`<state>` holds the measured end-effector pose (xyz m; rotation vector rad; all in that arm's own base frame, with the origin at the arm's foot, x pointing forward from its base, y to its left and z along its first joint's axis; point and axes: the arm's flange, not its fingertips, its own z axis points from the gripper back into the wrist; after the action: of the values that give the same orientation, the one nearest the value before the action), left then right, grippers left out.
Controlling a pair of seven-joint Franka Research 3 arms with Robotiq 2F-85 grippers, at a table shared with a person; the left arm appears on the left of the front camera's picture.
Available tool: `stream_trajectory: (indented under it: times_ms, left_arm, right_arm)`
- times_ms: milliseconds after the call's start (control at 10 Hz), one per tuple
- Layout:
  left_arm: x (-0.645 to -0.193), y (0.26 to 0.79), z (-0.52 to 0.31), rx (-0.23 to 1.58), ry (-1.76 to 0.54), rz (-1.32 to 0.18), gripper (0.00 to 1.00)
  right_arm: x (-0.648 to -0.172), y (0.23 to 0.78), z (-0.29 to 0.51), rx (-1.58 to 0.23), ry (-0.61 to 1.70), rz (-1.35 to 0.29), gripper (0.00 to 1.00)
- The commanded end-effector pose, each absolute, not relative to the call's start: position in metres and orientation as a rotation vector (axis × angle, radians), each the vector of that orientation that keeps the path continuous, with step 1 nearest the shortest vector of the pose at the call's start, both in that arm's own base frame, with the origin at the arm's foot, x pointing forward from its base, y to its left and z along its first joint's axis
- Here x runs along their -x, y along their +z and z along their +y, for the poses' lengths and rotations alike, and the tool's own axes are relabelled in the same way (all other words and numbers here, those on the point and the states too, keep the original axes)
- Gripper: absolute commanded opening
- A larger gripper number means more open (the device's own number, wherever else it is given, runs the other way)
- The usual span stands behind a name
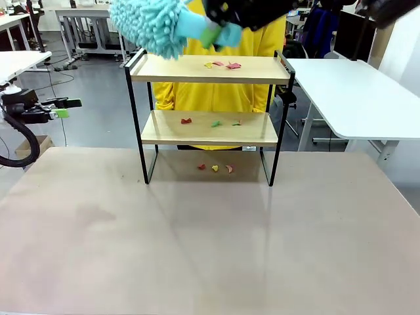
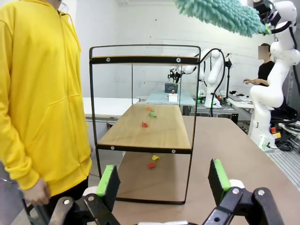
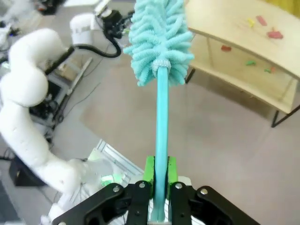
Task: Clean the shelf.
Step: Clean the specific section of the Shelf indicated by the human with the Duster.
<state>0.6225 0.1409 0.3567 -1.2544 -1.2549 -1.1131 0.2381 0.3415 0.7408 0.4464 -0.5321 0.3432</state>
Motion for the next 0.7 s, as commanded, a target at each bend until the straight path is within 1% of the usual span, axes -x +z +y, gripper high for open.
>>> stream_trajectory:
  times_ms: [0, 100, 300, 600]
  left_arm:
    - [-0.621, 0.360, 0.141, 1.255, -1.119, -1.257, 1.00]
    - [-0.621, 0.360, 0.141, 1.255, -1.119, -1.257, 1.00]
    - [-0.621, 0.360, 0.141, 1.255, -1.119, -1.257, 1.00]
    - [-0.621, 0.360, 0.141, 1.255, -1.119, -1.257, 1.00]
  right_arm:
    - [-0.264, 0.783, 0.433, -0.381, 0.039, -0.516, 0.14]
    - [-0.276, 0.787, 0.467, -0.331, -0.033, -0.526, 0.14]
    - [-0.288, 0.784, 0.524, -0.238, -0.091, -0.556, 0.14]
    - [-0.304, 0.769, 0.554, -0.209, -0.110, -0.600, 0.14]
